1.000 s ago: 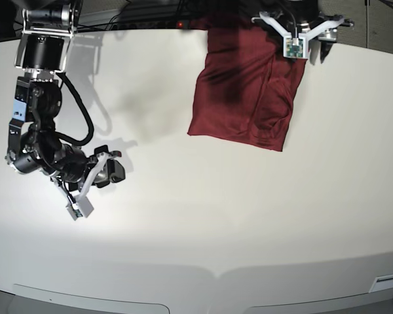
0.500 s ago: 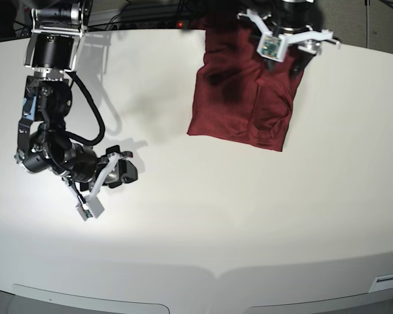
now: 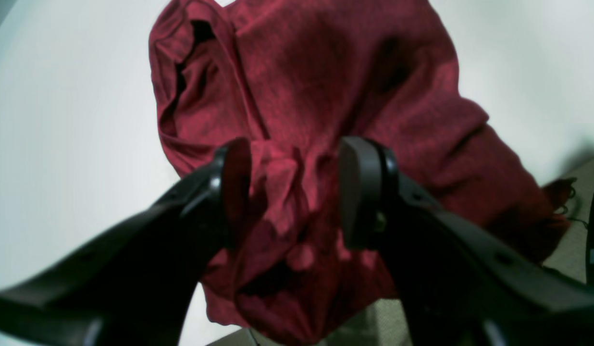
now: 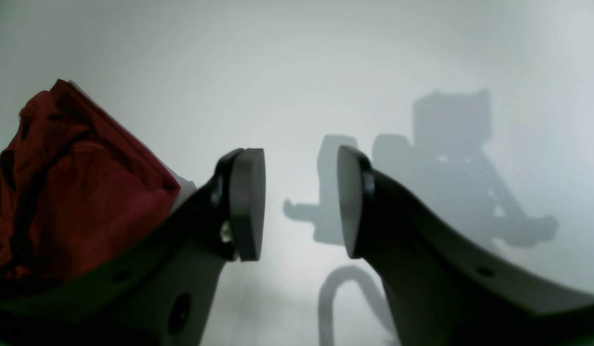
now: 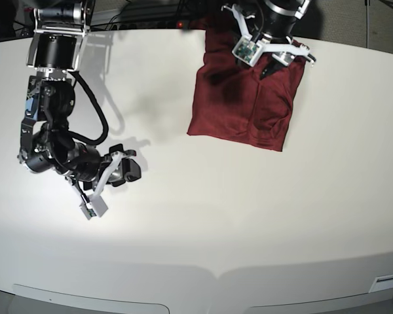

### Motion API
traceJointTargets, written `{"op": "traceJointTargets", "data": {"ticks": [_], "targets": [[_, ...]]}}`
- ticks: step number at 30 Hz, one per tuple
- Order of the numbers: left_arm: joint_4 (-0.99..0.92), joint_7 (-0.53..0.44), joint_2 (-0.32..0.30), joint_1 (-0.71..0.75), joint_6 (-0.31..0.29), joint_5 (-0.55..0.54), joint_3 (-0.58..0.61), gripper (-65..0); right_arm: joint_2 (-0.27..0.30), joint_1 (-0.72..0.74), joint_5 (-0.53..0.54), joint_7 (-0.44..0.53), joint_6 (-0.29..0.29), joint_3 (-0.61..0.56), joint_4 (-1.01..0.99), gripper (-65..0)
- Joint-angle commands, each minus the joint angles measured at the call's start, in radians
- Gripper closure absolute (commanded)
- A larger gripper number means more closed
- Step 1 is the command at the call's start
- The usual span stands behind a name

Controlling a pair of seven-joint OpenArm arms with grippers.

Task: Fold the T-shirt properly
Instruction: 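Press and adjust the folded shirt's collar edge with the left gripper, then grasp the folded shirt's edges with both grippers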

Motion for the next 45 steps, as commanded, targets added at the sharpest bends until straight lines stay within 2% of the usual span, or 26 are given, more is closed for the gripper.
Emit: {"op": "traceJointTargets", "data": {"ticks": [1, 3, 5, 8, 9, 11, 14, 15, 16, 20, 24, 27, 30, 35, 38, 39, 40, 41, 43, 45], "targets": [[0.012, -0.024, 0.000, -0.003, 0.002, 0.005, 0.000, -27.1, 0.009, 0.025, 0.014, 0.020, 0.002, 0.003, 0.016, -25.1], [-0.004, -0.015, 0.000, -0.013, 0.003, 0.004, -0.001, -22.7, 0.009, 0.025, 0.014, 0.019, 0.002, 0.003, 0.016, -25.1], [-0.024, 0.005, 0.000, -0.028, 0.020, -0.013, -0.001, -13.5, 0.009, 0.025, 0.014, 0.019, 0.002, 0.003, 0.016, -25.1], [-0.038, 0.007, 0.000, -0.038, 0.091, -0.019, -0.001, -3.9, 0.009, 0.025, 0.014, 0.012, 0.002, 0.003, 0.016, -25.1], [-0.038, 0.007, 0.000, -0.037, 0.134, -0.013, -0.001, -1.7, 0.009, 0.025, 0.014, 0.012, 0.002, 0.003, 0.016, -25.1], [-0.038, 0.028, 0.000, -0.034, 0.266, 0.011, -0.001, -0.8, 0.009, 0.025, 0.014, 0.013, 0.002, 0.003, 0.016, -25.1], [-0.038, 0.092, -0.001, -0.026, 0.559, 0.080, -0.001, -0.8, 0.009, 0.025, 0.014, 0.013, 0.002, 0.003, 0.016, -25.1], [-0.038, 0.119, -0.002, -0.025, 0.635, 0.097, -0.001, -0.8, 0.009, 0.025, 0.015, 0.013, 0.002, 0.003, 0.016, -25.1], [-0.038, 0.149, -0.006, -0.026, 0.683, 0.103, -0.001, -0.8, 0.008, 0.025, 0.015, 0.013, 0.002, 0.003, 0.016, -25.1], [-0.038, 0.224, -0.034, -0.016, 0.683, 0.102, -0.001, -0.9, 0.009, 0.025, 0.015, 0.012, 0.002, 0.003, 0.016, -25.1], [-0.039, 0.179, -0.033, 0.002, 0.683, 0.103, -0.001, -1.5, 0.008, 0.025, 0.015, 0.012, 0.002, 0.003, 0.016, -25.1], [-0.039, 0.135, -0.033, -0.001, 0.683, 0.104, -0.021, -7.3, 0.008, 0.025, 0.014, 0.008, 0.002, 0.003, 0.016, -25.1], [-0.039, 0.111, -0.033, -0.001, 0.683, 0.103, -0.099, -13.0, 0.009, 0.025, 0.015, 0.002, 0.002, 0.003, 0.016, -25.1], [-0.039, 0.203, -0.033, -0.001, 0.683, 0.102, -0.287, -13.0, 0.008, 0.025, 0.019, 0.001, 0.002, 0.003, 0.016, -25.1], [-0.039, 0.243, -0.033, 0.000, 0.683, 0.062, -0.343, -10.0, 0.008, 0.025, 0.102, 0.001, 0.002, 0.003, 0.016, -25.0], [-0.039, 0.242, -0.033, 0.002, 0.683, 0.029, -0.345, -7.5, 0.008, 0.025, 0.144, 0.000, 0.002, 0.001, 0.016, -23.6], [-0.038, 0.242, -0.031, 0.002, 0.683, -0.012, -0.343, -4.8, 0.008, 0.025, 0.178, 0.000, 0.003, -0.005, 0.016, -19.0], [-0.038, 0.240, -0.027, 0.001, 0.683, -0.049, -0.338, -1.2, 0.008, 0.025, 0.200, 0.000, 0.005, -0.018, 0.016, -12.6], [-0.038, 0.230, -0.025, 0.002, 0.683, -0.110, -0.311, 0.0, 0.008, 0.025, 0.197, 0.000, 0.006, -0.063, 0.016, 0.0], [-0.037, 0.223, -0.025, 0.001, 0.683, -0.145, -0.273, 0.0, 0.008, 0.025, 0.187, 0.001, 0.010, -0.122, 0.016, 0.0]]}}
